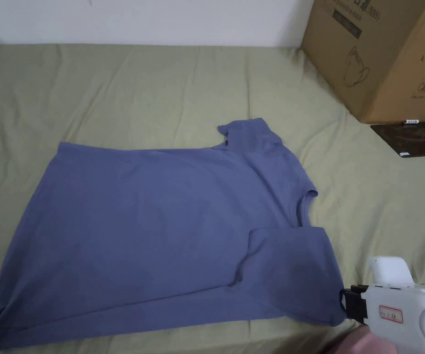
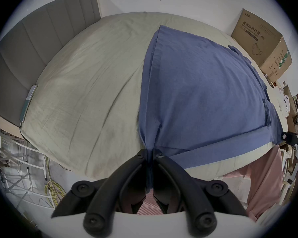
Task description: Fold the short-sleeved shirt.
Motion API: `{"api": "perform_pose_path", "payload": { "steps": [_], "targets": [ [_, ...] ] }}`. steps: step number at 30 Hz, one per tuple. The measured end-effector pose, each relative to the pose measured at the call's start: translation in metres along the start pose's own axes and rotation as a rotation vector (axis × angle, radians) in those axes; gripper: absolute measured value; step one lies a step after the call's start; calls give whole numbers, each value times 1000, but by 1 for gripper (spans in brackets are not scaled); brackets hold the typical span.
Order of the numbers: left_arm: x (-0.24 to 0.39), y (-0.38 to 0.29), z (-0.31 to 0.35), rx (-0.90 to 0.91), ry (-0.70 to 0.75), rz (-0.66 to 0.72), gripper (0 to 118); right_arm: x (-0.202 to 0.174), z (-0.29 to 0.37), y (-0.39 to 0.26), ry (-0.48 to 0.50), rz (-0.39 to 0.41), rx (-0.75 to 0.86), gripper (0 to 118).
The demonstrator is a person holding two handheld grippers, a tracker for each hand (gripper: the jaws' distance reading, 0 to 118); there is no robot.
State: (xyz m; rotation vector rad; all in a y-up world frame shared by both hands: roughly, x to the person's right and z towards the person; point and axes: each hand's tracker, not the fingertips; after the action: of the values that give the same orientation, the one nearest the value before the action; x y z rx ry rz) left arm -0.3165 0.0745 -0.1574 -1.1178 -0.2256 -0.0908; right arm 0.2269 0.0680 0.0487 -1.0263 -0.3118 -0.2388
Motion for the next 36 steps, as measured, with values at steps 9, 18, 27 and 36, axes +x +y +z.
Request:
{"api": "perform_pose_path", "payload": {
  "steps": [9, 18, 27, 36],
  "targets": [
    [3, 26, 24, 12, 18, 1, 4, 8, 26, 23, 94, -132, 70, 0],
    [13, 113, 28, 97, 21, -36, 4, 16, 34, 106, 98, -167, 186, 0],
    [34, 205, -55, -24, 35, -43, 12, 27, -51, 164, 86, -262, 90, 0],
    [5, 175, -42, -49, 15, 16, 98, 27, -36, 143, 62, -238, 83, 64]
  ]
}}
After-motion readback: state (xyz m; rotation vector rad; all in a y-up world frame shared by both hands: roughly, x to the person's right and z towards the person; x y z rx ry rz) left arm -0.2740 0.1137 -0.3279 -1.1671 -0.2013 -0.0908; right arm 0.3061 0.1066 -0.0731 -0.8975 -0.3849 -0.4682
